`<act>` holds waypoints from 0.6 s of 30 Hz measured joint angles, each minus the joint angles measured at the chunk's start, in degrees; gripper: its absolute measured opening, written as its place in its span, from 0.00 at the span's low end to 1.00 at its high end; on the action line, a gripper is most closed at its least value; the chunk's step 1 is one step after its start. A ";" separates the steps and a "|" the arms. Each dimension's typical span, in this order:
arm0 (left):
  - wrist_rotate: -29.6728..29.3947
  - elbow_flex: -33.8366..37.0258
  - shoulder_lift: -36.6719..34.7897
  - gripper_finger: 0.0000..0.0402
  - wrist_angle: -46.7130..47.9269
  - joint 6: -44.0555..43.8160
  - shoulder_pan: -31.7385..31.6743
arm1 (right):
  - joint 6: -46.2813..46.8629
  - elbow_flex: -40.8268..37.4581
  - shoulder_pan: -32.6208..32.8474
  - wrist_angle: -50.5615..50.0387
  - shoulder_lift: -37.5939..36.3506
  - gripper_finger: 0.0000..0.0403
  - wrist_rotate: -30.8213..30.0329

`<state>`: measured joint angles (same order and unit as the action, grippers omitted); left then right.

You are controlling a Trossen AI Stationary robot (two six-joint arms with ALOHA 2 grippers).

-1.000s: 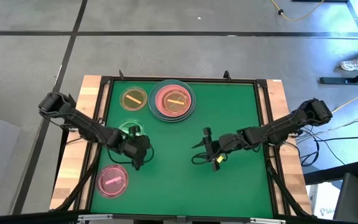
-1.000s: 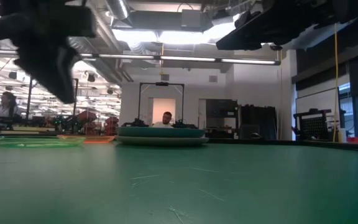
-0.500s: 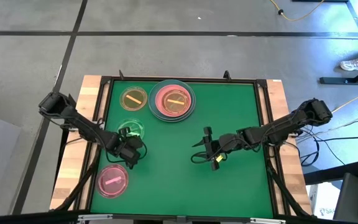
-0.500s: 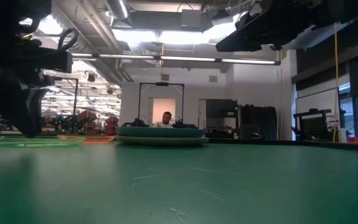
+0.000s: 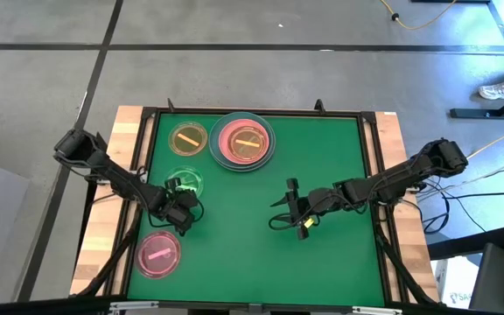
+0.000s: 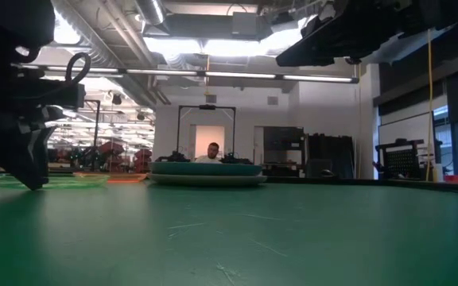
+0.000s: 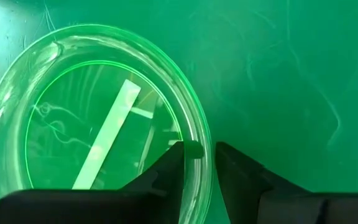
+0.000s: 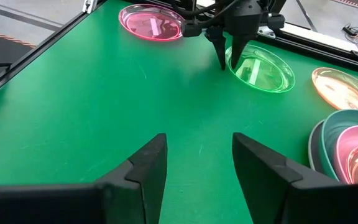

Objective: Stack plastic plates
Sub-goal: Stack the light green plate on top of the orange plate

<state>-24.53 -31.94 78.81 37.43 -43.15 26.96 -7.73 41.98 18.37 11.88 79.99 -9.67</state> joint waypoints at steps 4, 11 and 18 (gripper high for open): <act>-0.72 0.09 0.01 0.14 -0.13 0.16 -0.01 | -0.01 0.00 0.00 -0.01 0.00 0.43 0.00; -2.60 -1.33 0.07 0.01 0.33 3.19 -0.04 | -0.02 0.00 0.00 -0.02 0.00 0.43 0.00; -8.74 -8.92 0.07 0.01 0.92 12.06 -0.23 | -0.02 0.00 0.00 -0.07 0.00 0.43 0.02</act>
<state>-33.27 -40.87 78.87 38.35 -31.09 26.73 -7.75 41.98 18.37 11.81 79.99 -9.65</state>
